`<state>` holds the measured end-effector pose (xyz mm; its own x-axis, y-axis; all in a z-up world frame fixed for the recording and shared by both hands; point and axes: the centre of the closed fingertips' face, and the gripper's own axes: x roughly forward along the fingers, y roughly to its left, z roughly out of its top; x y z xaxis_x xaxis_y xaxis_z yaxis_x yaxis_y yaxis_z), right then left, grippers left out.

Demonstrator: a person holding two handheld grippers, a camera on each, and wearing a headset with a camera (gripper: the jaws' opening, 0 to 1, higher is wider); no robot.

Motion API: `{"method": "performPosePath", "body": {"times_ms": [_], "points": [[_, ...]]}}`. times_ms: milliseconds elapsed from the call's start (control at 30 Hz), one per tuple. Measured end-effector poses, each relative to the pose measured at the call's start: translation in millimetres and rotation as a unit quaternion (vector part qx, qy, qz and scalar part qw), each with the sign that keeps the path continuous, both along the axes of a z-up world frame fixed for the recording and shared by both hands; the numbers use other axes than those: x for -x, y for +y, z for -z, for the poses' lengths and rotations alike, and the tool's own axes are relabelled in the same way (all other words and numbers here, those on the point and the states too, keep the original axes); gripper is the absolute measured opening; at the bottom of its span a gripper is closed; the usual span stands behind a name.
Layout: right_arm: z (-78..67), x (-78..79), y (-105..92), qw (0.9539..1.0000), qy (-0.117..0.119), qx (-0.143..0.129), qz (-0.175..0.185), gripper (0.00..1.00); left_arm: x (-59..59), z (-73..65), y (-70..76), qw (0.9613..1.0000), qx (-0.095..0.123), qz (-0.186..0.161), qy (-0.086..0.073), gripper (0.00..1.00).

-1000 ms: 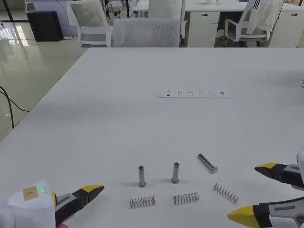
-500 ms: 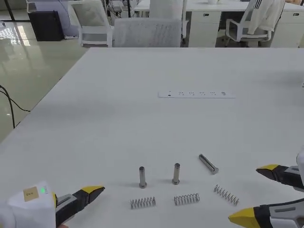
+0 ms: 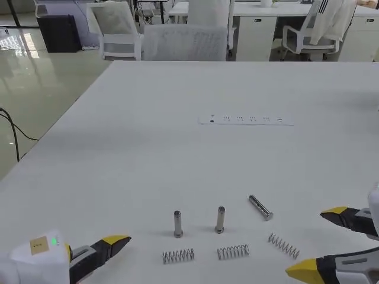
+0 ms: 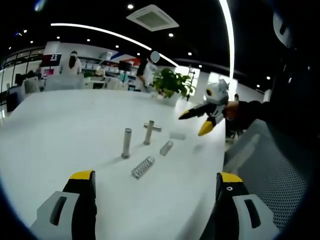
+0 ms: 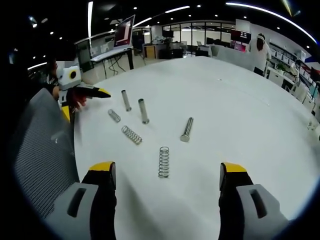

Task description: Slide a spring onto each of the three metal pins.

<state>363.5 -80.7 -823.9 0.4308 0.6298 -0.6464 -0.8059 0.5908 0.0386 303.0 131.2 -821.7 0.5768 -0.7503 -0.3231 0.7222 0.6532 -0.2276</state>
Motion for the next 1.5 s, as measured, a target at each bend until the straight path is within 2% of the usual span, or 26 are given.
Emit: {"method": "performPosePath", "body": {"times_ms": [267,833,1033,1333,1500], "points": [[-5.2,-7.6,4.6,1.0000,-0.004,0.006,-0.005,0.83,-0.7,-0.9,0.7,1.0000,0.002,-0.003,-0.001,0.97],[-18.8,-39.8,20.0,0.9997,-0.017,0.018,-0.007,0.73,-1.3,-2.7,2.6,1.0000,0.004,-0.007,-0.005,0.97],[-17.3,-47.4,27.5,0.9993,-0.015,0.032,-0.015,0.70,-1.2,-2.7,2.7,1.0000,0.004,-0.007,-0.005,0.97],[-15.0,-60.3,36.6,0.9981,-0.013,0.054,-0.026,0.60,-0.7,-1.6,2.3,1.0000,0.004,-0.005,-0.002,0.97],[-8.4,-65.2,42.9,0.9975,-0.002,0.063,-0.032,0.56,-0.7,-1.7,2.3,1.0000,0.004,-0.005,-0.003,0.96]]}}
